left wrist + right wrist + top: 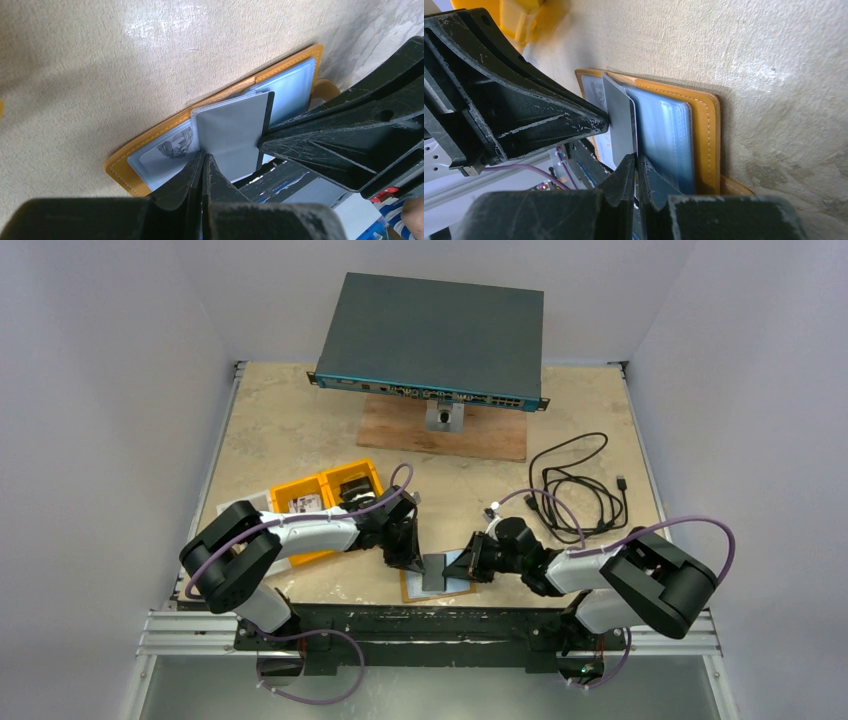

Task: Take the credit cards out of the card holder
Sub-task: Remove the credit card from the card holder.

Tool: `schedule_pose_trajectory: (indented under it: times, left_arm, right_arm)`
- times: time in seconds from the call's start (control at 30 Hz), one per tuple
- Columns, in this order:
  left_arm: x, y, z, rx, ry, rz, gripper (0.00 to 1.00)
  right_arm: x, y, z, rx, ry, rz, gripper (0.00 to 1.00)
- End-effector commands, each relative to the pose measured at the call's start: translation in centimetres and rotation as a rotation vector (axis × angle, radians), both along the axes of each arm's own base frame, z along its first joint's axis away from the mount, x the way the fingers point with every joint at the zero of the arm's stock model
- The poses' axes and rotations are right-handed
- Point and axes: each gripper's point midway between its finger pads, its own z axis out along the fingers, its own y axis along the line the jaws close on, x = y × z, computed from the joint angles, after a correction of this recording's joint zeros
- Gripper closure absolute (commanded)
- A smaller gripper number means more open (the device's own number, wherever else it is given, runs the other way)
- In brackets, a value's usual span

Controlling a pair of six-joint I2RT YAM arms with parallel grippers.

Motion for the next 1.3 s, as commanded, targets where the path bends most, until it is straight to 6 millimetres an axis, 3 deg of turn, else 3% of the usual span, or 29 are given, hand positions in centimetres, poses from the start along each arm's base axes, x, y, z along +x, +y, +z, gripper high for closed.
schedule_pose_trajectory:
  times: [0.0, 0.3, 0.43, 0.53, 0.63, 0.87, 1.07, 1.27]
  left_arm:
    - [-1.0, 3.8, -2.7, 0.189, 0.032, 0.030, 1.00]
    - [-0.9, 3.7, -2.8, 0.191, 0.034, 0.030, 1.00]
    - [-1.0, 3.6, -2.8, 0.189, 0.036, 0.027, 1.00]
    - [-1.0, 3.4, -2.8, 0.180, 0.041, 0.023, 1.00]
    - [-0.9, 3.2, -2.9, 0.178, 0.047, 0.020, 1.00]
    - [-0.9, 3.4, -2.8, 0.194, 0.045, 0.021, 1.00]
    - [-1.3, 4.2, -3.4, 0.222, 0.056, 0.027, 1.00]
    - [-1.2, 4.1, -3.2, 0.218, 0.050, 0.025, 1.00]
  right_arm:
    - [0.0, -1.5, -1.2, -0.061, -0.001, -0.030, 0.98]
    - [-0.1, -1.6, -1.0, -0.049, -0.007, -0.024, 0.94]
    - [-0.2, -1.3, -0.7, -0.027, -0.013, -0.017, 0.76]
    - [-0.1, -1.2, -0.8, -0.024, -0.012, -0.016, 0.73]
    - [0.0, -1.0, -0.8, -0.016, -0.012, -0.014, 0.77]
    - [-0.1, -1.4, -1.4, -0.033, 0.010, -0.034, 0.96]
    - [-0.1, -3.5, -1.6, -0.111, -0.002, -0.102, 0.98]
    - [0.4, -4.7, -0.3, -0.136, -0.050, -0.144, 0.99]
